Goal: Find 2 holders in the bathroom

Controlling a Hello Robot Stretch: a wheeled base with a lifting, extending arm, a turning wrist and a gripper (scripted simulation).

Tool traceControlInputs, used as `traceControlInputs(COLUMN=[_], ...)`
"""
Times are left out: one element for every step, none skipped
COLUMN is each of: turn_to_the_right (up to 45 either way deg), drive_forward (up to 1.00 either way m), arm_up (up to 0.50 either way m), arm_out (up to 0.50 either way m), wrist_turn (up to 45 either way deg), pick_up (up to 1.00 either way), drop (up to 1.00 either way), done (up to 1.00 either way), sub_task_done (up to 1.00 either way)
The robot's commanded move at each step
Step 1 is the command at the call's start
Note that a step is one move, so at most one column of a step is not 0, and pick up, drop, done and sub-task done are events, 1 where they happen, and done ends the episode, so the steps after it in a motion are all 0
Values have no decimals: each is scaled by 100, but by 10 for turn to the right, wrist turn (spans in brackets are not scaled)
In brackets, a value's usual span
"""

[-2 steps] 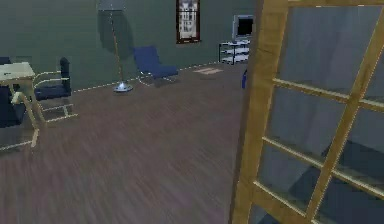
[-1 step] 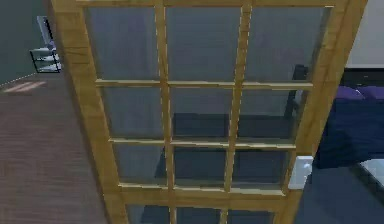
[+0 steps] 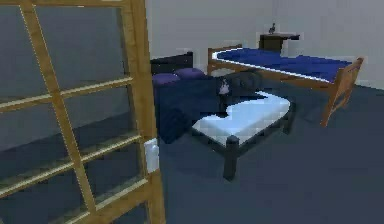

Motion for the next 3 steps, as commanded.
traceControlInputs(turn_to_the_right=[450, 120, 0], drive_forward=[0, 0, 15], arm_up=[0, 0, 0], arm_out=[0, 0, 0], wrist_turn=[0, 0, 0], pick_up=[0, 0, 0], drop=[0, 0, 0], done=[0, 0, 0], sub_task_done=[0, 0, 0])
